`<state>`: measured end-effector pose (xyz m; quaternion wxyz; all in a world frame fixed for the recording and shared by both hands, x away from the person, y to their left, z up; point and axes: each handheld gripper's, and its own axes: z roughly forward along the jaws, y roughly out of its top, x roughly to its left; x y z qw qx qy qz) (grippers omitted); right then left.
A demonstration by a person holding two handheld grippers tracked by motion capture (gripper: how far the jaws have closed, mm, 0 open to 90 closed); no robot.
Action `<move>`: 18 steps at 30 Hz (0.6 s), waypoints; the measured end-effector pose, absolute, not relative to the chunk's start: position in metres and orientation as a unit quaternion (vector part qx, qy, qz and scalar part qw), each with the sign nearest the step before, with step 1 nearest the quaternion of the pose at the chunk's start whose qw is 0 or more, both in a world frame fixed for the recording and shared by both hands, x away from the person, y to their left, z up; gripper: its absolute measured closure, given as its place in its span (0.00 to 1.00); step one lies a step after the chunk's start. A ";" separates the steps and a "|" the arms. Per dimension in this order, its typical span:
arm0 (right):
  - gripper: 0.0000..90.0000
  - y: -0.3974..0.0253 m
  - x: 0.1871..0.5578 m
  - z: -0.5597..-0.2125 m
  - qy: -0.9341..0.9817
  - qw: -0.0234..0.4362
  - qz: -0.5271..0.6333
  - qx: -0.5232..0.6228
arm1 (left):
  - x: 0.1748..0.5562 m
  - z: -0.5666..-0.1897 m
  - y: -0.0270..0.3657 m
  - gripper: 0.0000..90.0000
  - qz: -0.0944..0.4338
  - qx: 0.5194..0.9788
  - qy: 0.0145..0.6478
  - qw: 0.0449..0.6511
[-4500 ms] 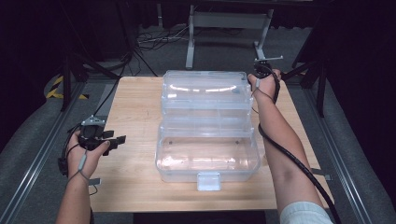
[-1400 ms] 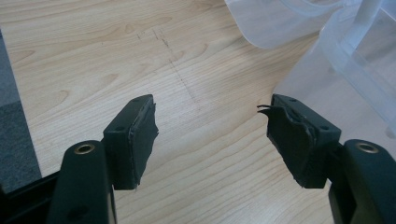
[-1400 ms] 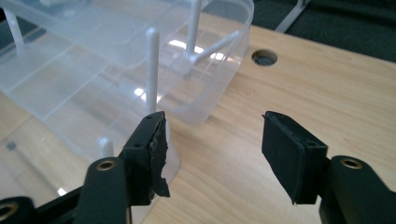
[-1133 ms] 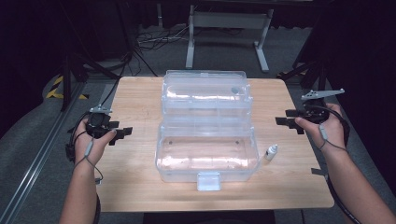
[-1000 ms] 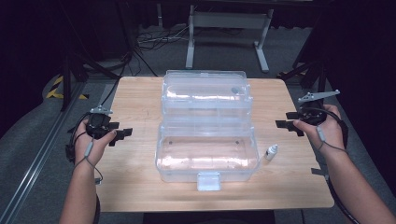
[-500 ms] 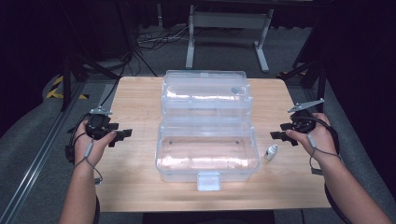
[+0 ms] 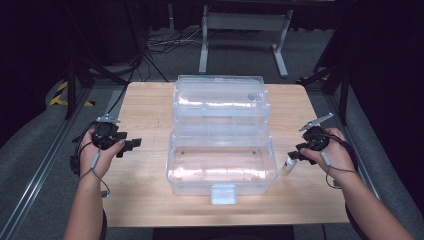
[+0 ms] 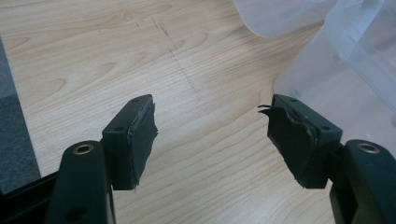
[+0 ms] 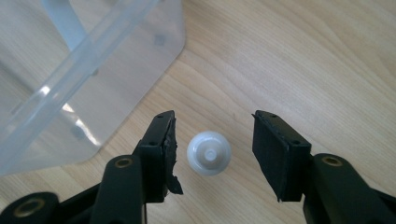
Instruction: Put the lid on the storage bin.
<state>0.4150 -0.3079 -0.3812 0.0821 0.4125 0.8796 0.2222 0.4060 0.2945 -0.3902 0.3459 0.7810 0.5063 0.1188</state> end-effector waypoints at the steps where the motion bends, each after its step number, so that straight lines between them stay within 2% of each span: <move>1: 0.57 -0.308 0.415 -0.382 0.881 0.082 0.219 0.411 | 0.406 -0.390 0.295 0.37 0.118 0.781 0.506 0.346; 18: 0.63 -0.301 0.422 -0.397 0.901 0.072 0.161 0.397 | 0.407 -0.392 0.294 0.37 0.115 0.782 0.506 0.344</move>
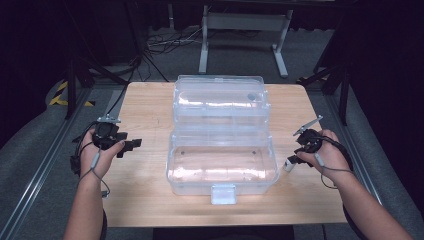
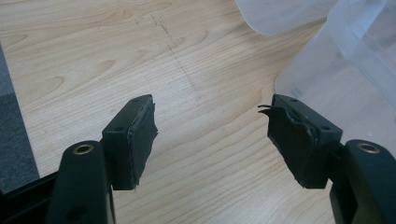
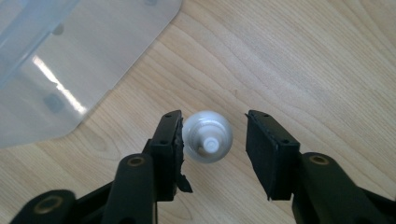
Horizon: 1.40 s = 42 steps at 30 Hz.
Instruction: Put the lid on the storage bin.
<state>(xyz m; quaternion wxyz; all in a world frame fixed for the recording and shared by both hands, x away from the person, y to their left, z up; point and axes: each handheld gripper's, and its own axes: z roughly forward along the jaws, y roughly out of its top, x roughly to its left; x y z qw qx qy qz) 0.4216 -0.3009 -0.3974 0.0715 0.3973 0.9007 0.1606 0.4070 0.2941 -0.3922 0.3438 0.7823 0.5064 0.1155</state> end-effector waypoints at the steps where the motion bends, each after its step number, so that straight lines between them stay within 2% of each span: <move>1: 0.65 -0.300 0.422 -0.398 0.904 0.071 0.153 0.394 | 0.407 -0.392 0.294 0.37 0.116 0.783 0.506 0.343; 8: 0.69 -0.296 0.424 -0.400 0.913 0.064 0.133 0.381 | 0.407 -0.393 0.294 0.37 0.115 0.783 0.507 0.342; 14: 0.79 -0.292 0.424 -0.397 0.918 0.069 0.127 0.370 | 0.406 -0.393 0.295 0.37 0.115 0.782 0.507 0.343; 29: 0.79 -0.291 0.425 -0.386 0.920 0.072 0.126 0.364 | 0.406 -0.393 0.294 0.37 0.114 0.783 0.508 0.342; 42: 0.79 -0.292 0.424 -0.356 0.934 0.072 0.123 0.329 | 0.407 -0.394 0.294 0.37 0.113 0.783 0.508 0.341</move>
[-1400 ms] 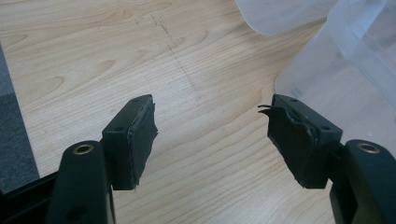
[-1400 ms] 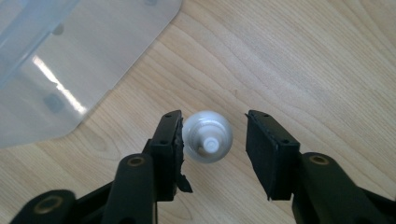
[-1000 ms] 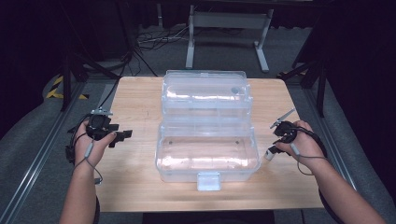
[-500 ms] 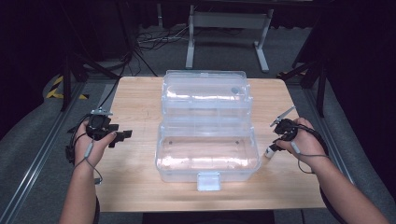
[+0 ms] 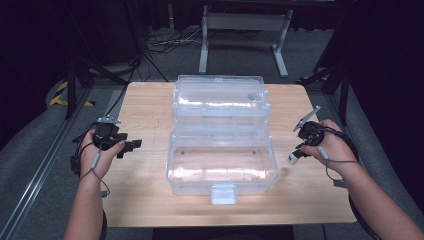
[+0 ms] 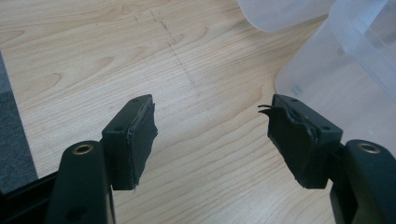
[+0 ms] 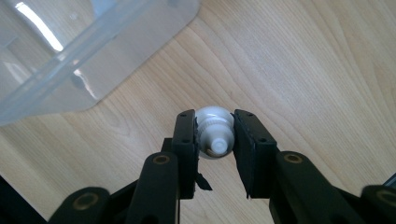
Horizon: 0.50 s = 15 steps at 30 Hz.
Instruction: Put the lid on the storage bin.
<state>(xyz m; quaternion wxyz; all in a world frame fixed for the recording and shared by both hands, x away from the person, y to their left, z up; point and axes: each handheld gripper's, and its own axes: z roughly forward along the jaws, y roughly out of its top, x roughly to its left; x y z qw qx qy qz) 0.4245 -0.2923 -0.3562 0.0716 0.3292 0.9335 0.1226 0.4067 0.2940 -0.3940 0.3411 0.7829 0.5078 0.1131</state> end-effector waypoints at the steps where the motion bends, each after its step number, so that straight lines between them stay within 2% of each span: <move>1: 0.79 -0.292 0.424 -0.352 0.935 0.068 0.121 0.326 | 0.407 -0.394 0.294 0.37 0.113 0.783 0.508 0.341; 15: 0.79 -0.289 0.420 -0.330 0.943 0.072 0.126 0.299 | 0.406 -0.394 0.294 0.37 0.112 0.783 0.508 0.341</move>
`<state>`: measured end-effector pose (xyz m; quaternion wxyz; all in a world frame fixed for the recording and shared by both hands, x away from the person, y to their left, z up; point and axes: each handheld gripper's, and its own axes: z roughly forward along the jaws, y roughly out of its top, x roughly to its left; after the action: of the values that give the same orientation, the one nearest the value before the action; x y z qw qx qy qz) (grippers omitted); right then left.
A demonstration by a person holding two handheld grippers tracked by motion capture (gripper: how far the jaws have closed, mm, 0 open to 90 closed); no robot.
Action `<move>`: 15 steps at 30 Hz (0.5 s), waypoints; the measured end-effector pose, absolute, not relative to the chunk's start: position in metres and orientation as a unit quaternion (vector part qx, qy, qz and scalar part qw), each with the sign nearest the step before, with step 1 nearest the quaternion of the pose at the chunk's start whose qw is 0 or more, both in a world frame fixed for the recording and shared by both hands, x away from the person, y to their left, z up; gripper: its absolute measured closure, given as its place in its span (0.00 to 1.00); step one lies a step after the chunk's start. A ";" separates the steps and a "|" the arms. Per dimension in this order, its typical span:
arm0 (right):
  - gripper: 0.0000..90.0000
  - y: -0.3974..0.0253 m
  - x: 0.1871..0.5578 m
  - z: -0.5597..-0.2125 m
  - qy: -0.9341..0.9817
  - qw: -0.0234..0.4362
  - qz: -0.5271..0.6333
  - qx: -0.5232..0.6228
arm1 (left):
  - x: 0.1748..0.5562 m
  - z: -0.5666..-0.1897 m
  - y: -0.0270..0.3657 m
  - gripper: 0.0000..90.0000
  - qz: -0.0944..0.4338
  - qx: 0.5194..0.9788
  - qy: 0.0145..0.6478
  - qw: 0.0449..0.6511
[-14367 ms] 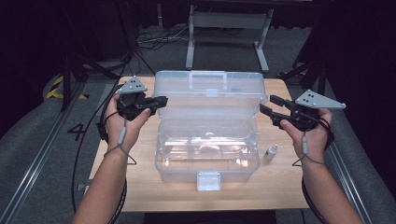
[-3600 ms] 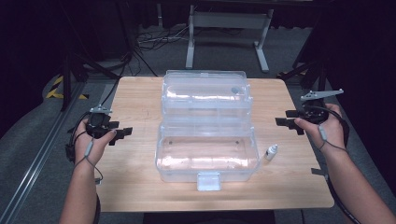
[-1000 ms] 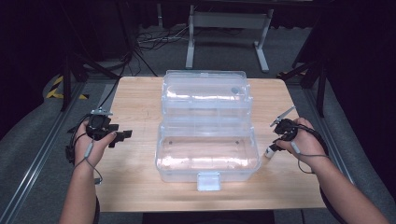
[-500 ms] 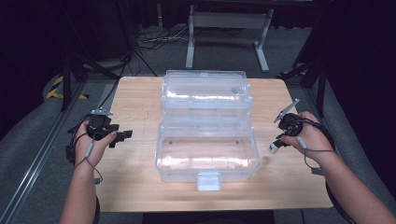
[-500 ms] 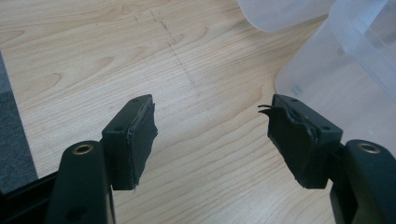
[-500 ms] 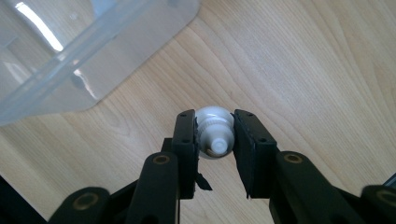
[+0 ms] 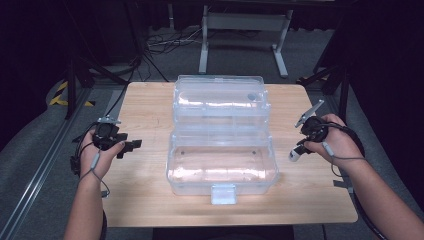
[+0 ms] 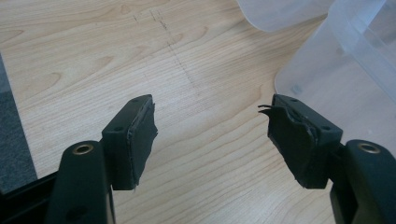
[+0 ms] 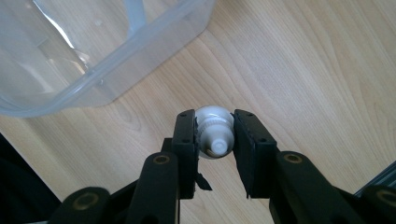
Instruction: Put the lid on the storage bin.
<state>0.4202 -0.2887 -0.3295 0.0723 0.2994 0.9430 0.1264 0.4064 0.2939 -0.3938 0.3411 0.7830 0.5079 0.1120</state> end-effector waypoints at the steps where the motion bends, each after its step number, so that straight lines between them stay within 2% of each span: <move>1: 0.79 -0.288 0.419 -0.327 0.944 0.074 0.125 0.297 | 0.406 -0.394 0.294 0.37 0.112 0.783 0.508 0.341; 15: 0.79 -0.276 0.404 -0.300 0.954 0.083 0.134 0.255 | 0.407 -0.394 0.293 0.36 0.110 0.786 0.505 0.338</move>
<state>0.4041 -0.2762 -0.3001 0.0833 0.2548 0.9540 0.1344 0.4070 0.2925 -0.3940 0.3381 0.7861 0.5055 0.1103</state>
